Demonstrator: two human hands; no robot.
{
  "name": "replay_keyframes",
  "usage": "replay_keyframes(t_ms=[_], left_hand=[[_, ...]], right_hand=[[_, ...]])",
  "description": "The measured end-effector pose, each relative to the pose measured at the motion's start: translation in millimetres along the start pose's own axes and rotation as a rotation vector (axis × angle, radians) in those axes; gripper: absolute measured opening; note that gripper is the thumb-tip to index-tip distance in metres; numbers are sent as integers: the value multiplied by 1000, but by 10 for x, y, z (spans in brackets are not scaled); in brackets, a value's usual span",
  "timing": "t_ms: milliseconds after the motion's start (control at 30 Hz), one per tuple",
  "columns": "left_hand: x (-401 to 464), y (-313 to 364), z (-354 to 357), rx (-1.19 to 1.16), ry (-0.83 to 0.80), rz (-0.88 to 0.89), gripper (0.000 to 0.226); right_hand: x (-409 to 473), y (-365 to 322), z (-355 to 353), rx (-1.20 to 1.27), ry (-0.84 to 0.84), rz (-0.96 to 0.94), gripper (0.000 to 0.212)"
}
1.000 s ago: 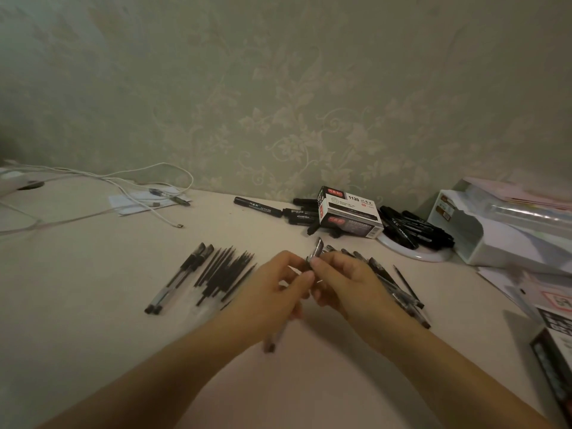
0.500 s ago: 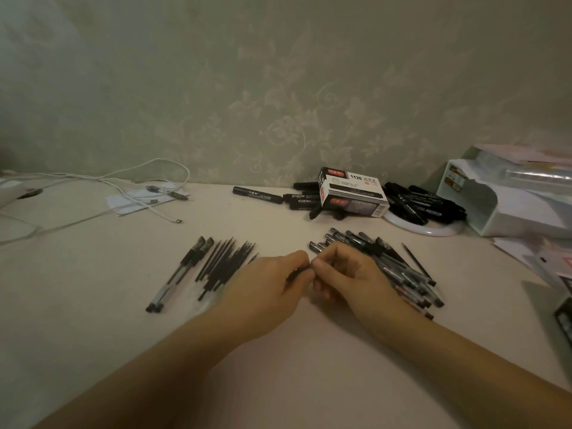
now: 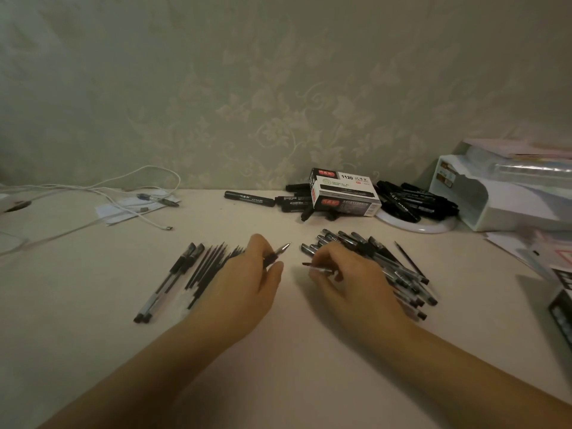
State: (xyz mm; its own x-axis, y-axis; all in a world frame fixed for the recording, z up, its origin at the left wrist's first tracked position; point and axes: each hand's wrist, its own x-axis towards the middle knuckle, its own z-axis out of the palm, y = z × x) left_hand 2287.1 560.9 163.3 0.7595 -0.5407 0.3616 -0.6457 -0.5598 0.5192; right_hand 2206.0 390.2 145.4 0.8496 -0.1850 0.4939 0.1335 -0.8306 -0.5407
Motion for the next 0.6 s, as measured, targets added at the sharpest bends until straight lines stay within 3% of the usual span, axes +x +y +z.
replay_keyframes(t_ms=[200,367,600], left_hand=[[-38,48,9,7,-1,99,9],[-47,67,9,-4,21,136,10],[-58,74,6,-40,37,201,6]], right_hand=[[8,-6,65,-192,-90,-96,6],[20,23,66,-187,-99,-78,8],[36,-70,5,319,-5,118,28]])
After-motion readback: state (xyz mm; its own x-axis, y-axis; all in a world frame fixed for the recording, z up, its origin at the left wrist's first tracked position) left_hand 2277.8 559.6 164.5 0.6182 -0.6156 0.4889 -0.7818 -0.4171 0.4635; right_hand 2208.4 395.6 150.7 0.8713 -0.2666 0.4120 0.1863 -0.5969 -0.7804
